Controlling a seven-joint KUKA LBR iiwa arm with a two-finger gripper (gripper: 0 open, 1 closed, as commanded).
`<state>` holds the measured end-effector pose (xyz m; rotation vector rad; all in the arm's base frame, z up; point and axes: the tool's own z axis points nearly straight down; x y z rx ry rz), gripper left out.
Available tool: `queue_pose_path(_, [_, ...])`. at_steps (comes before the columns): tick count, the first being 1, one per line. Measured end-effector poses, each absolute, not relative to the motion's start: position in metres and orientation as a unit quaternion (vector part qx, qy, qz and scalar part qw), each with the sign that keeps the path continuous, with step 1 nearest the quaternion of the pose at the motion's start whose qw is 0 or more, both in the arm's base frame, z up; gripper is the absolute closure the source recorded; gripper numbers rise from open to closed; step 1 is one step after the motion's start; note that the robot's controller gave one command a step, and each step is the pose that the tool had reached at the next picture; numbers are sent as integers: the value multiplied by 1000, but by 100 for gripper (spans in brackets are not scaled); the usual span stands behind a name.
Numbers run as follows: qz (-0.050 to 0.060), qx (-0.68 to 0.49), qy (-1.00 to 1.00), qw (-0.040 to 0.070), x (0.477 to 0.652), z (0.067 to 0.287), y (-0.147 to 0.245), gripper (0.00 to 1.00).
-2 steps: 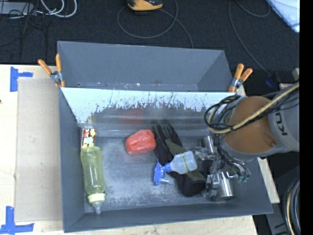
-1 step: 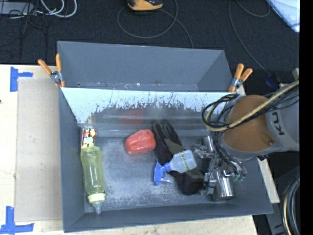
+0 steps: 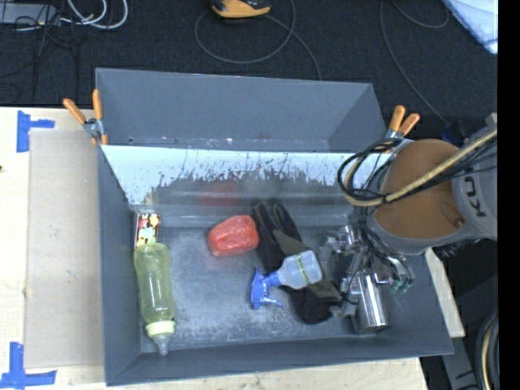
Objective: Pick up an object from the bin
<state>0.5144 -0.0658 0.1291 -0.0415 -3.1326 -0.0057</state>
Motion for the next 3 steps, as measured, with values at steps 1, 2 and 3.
queue_pose_path(1, [-1, 24, -1000, -4, 504, 140, -80, 0])
queue_pose_path(2, [-2, 107, -994, 2, 507, 90, -68, 0])
queue_pose_path(3, [-2, 136, -991, 2, 506, 77, -60, 0])
